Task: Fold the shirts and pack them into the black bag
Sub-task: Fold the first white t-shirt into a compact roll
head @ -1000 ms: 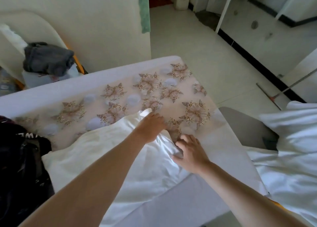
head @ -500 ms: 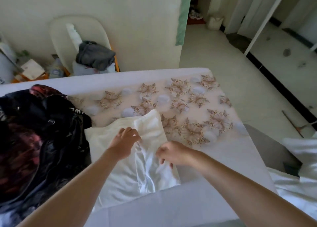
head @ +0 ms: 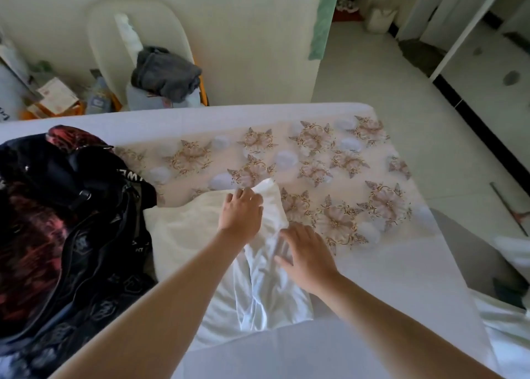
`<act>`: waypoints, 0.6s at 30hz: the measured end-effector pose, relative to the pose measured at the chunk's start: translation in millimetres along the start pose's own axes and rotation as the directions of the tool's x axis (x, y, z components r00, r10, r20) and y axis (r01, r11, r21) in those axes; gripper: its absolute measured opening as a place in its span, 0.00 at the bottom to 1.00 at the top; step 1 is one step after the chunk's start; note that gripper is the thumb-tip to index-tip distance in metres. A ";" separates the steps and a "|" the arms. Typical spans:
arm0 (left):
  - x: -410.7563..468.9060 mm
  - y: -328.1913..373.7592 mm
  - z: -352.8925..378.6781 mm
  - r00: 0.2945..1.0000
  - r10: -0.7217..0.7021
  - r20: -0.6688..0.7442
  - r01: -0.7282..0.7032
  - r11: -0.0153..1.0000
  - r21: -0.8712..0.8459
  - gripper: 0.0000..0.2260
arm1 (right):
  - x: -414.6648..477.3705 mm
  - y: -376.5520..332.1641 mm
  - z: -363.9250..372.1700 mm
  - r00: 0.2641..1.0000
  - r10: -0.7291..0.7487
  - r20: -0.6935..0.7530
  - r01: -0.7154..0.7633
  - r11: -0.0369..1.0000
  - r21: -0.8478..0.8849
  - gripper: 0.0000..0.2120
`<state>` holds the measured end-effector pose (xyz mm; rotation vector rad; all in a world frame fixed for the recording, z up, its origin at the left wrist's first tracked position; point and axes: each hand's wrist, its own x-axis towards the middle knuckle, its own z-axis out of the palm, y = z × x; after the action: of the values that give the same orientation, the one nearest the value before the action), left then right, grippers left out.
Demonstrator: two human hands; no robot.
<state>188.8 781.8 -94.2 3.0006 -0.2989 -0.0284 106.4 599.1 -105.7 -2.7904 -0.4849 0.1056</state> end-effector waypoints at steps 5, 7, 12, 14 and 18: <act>55.3 21.6 2.3 0.994 -0.032 0.107 0.036 0.998 -0.044 0.19 | 16.3 11.8 -10.2 0.894 0.375 0.244 -0.396 0.918 0.040 0.18; 67.6 25.5 3.1 0.989 -0.050 0.137 0.051 0.999 -0.005 0.16 | 19.0 16.9 -10.8 0.876 0.371 0.309 -0.418 0.903 0.101 0.18; 86.7 6.3 0.8 0.990 -0.143 -0.008 0.141 0.983 -0.116 0.16 | 14.8 33.1 -15.2 0.838 0.363 0.406 -0.453 0.879 0.149 0.16; 88.1 -1.7 0.9 0.986 -0.168 0.011 0.168 0.986 -0.007 0.16 | 14.4 37.3 -17.5 0.839 0.365 0.404 -0.451 0.881 0.139 0.17; 73.1 -0.1 9.4 0.985 -0.142 -0.095 0.146 0.988 0.042 0.06 | 17.0 32.9 -20.9 0.869 0.361 0.338 -0.420 0.900 0.119 0.12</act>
<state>260.2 766.3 -104.0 3.0540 -0.0739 0.1050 135.4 569.4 -96.3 -2.6474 0.0402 0.6525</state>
